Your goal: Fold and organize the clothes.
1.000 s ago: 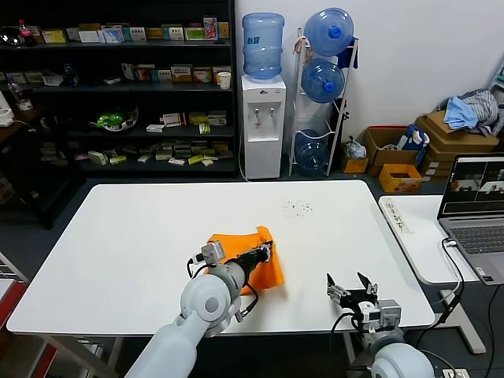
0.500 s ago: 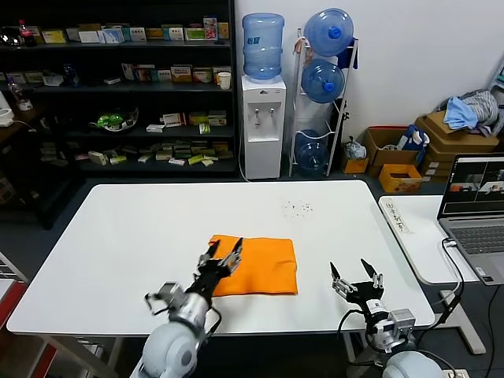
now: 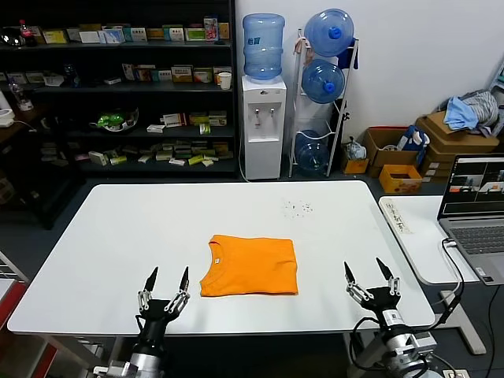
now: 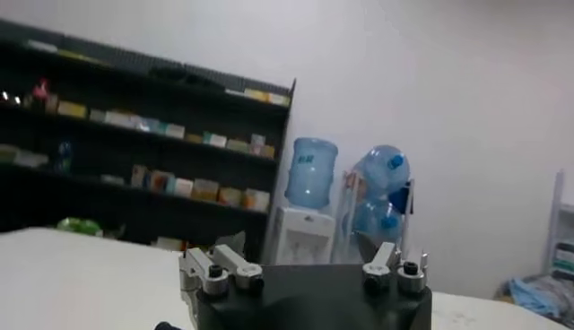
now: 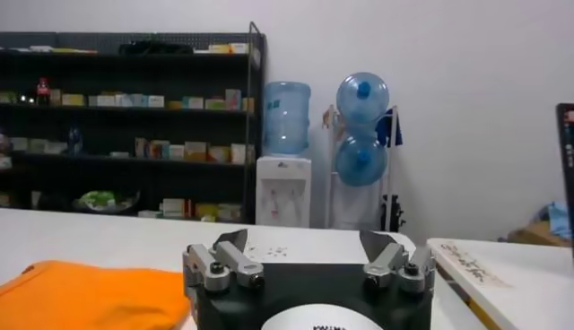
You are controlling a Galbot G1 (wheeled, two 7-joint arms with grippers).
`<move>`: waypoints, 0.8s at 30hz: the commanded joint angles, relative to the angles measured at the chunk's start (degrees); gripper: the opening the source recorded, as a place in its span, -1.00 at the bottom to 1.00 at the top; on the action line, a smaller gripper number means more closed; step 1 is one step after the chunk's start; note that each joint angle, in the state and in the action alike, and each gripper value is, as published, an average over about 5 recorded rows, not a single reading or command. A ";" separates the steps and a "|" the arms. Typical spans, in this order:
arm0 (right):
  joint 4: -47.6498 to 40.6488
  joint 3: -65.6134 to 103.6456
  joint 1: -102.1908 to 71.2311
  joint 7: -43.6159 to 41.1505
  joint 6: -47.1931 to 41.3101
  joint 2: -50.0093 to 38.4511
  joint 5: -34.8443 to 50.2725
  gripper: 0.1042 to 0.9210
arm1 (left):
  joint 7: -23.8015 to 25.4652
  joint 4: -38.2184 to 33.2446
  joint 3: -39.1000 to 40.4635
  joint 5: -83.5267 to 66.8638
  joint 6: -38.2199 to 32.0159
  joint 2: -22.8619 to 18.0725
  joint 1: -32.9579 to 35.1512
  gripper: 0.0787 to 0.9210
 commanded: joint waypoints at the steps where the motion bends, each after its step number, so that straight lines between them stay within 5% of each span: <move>1: -1.65 3.91 -2.77 -2.64 7.17 1.32 -0.48 0.76 | 5.31 -1.58 -6.20 13.83 -10.84 -4.31 6.01 0.77; 24: -2.43 3.41 -2.54 -7.54 10.35 2.14 -0.13 0.76 | 4.52 -3.63 -6.54 12.83 -9.44 -4.12 6.15 0.77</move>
